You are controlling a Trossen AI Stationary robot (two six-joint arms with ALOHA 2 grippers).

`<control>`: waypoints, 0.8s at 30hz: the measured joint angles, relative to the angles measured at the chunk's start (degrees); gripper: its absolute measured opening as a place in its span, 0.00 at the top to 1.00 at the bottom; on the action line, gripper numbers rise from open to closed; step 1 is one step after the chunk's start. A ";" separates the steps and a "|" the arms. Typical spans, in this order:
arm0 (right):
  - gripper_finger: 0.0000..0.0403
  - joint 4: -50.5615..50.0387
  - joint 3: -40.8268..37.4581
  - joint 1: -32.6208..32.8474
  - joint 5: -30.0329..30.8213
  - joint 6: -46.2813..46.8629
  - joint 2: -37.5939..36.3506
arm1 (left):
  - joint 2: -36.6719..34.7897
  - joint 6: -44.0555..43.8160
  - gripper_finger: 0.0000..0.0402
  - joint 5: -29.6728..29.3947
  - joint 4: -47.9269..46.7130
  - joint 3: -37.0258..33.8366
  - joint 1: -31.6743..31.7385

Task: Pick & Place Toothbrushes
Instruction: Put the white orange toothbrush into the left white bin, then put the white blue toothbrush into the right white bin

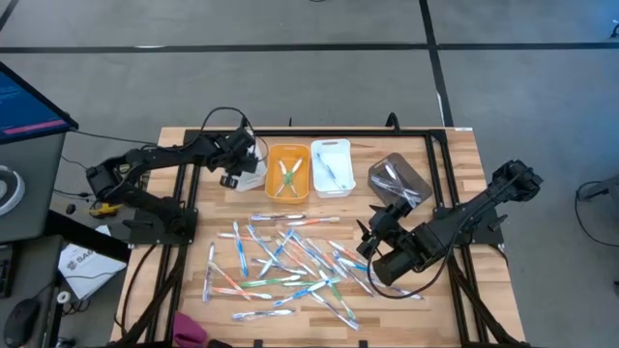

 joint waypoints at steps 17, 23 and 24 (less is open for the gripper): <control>0.38 -0.18 0.00 0.00 0.02 0.00 0.02 | -22.74 -6.23 0.68 -6.10 -3.49 0.00 -14.67; 0.38 -0.11 0.00 -0.24 0.02 0.02 0.02 | -30.93 -19.06 0.69 -2.62 -5.87 0.02 -26.92; 0.38 0.02 0.00 -0.37 0.02 0.07 0.02 | -31.50 -20.57 0.69 -0.98 -6.90 0.02 -29.10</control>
